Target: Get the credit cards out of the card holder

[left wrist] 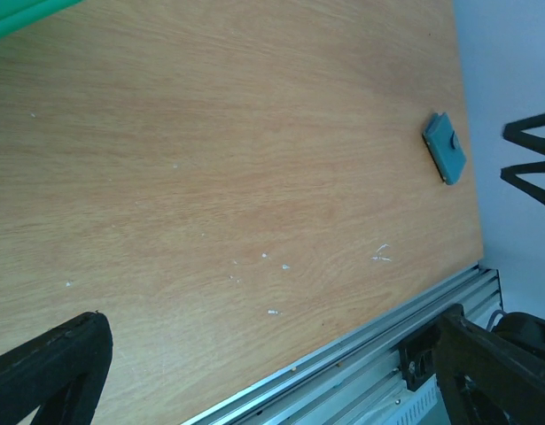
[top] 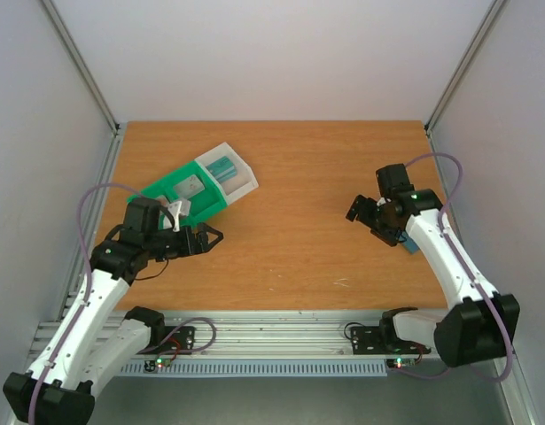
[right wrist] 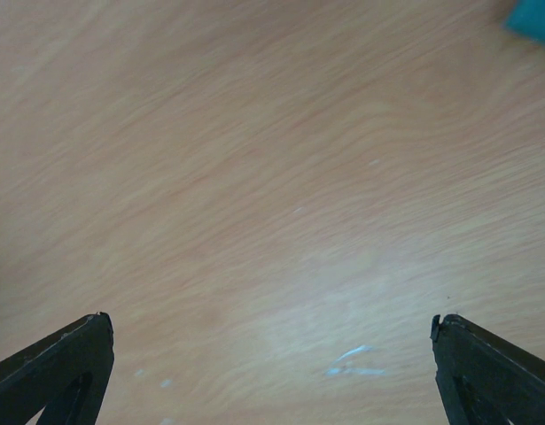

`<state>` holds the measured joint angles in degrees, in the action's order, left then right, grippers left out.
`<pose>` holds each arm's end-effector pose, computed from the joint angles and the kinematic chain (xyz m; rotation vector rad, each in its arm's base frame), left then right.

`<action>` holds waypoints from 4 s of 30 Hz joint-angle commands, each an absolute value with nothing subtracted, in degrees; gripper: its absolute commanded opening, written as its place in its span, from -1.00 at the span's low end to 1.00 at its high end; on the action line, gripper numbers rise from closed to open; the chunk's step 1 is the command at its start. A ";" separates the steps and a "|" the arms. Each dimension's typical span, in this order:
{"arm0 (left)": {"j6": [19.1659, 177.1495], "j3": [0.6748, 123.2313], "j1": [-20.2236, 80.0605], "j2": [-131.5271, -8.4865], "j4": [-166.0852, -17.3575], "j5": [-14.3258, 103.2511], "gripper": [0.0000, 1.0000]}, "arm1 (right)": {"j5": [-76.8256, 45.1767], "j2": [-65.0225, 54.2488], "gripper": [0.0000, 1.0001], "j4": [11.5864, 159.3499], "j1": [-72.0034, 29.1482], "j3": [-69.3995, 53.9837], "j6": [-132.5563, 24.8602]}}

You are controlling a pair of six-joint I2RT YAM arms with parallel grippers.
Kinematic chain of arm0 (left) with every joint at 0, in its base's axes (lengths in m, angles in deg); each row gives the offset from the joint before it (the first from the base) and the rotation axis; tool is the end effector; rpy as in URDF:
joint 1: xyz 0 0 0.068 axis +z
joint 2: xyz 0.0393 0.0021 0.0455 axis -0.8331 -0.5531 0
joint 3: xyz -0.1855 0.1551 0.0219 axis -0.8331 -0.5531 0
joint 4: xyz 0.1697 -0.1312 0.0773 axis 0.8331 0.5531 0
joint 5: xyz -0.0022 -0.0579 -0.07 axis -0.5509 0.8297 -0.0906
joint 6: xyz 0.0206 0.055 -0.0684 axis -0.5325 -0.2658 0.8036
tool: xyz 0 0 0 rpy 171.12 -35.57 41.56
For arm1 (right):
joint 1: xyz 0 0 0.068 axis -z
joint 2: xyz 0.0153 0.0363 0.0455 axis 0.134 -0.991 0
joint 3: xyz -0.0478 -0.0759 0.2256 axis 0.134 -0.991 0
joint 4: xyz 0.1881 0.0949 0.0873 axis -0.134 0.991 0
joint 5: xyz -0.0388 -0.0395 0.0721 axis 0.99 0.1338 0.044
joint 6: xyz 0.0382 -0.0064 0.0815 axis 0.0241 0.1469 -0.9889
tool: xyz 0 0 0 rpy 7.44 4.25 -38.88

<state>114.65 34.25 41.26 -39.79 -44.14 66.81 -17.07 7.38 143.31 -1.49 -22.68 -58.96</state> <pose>0.1483 -0.0826 0.2326 -0.0078 2.4586 -0.9836 0.2066 0.0461 0.2211 0.0203 2.7428 0.3159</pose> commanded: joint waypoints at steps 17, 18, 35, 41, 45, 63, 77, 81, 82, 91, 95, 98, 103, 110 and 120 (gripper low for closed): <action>109.17 40.68 41.04 -39.72 -37.34 66.59 0.99 | 14.70 -18.77 -0.04 135.37 15.54 -15.38 -55.85; 108.88 40.83 41.10 -39.13 -37.11 65.71 0.99 | 14.80 -19.27 -0.08 135.03 16.44 -15.65 -56.30; 111.19 39.40 40.93 -38.97 -43.20 72.43 0.99 | -1.15 -23.47 -0.19 128.15 25.88 -17.99 -58.87; 110.06 41.60 40.12 -36.93 -43.84 70.44 0.99 | -0.34 -25.30 -0.20 128.59 25.82 -18.81 -61.10; 111.16 40.97 39.92 -35.71 -47.61 72.21 0.99 | -0.03 -26.35 -0.20 128.82 25.88 -18.95 -61.54; 119.25 34.48 39.32 -35.45 -54.43 74.58 0.99 | -7.37 -27.43 -0.38 126.43 20.67 -20.69 -60.22; 117.40 35.91 39.32 -35.51 -50.13 71.96 0.99 | -13.10 -27.14 -0.52 125.21 8.07 -20.04 -60.01; 118.65 35.56 39.33 -35.45 -50.83 71.80 0.99 | -13.68 -27.21 -0.52 125.62 1.62 -19.15 -60.60; 118.88 35.43 39.27 -35.42 -50.88 71.73 0.99 | -13.38 -27.33 -0.52 125.84 0.23 -18.72 -60.77; 118.91 35.08 39.28 -33.80 -50.41 72.54 0.99 | -14.40 -28.57 -0.54 128.12 -9.16 -14.88 -58.71; 118.99 34.45 39.25 -32.65 -50.41 72.32 0.99 | -14.27 -28.12 -0.54 128.69 -11.78 -14.34 -57.46; 119.25 34.26 39.28 -32.65 -50.24 72.18 0.99 | -13.01 -27.57 -0.50 130.57 -13.87 -13.91 -56.84; 119.34 33.92 39.23 -32.57 -49.77 72.38 0.99 | -11.46 -26.73 -0.36 132.13 -15.94 -14.15 -55.79; 118.66 33.88 39.33 -32.63 -48.67 72.85 0.99 | -10.39 -27.31 -0.31 132.82 -18.55 -14.07 -56.04; 118.13 33.64 39.30 -32.43 -47.97 72.80 0.99 | -5.29 -28.15 -0.33 136.01 -20.57 -12.85 -57.41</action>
<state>119.16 34.14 39.40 -33.10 -48.08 71.97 -8.78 -27.83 133.32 -19.74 -14.42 -56.51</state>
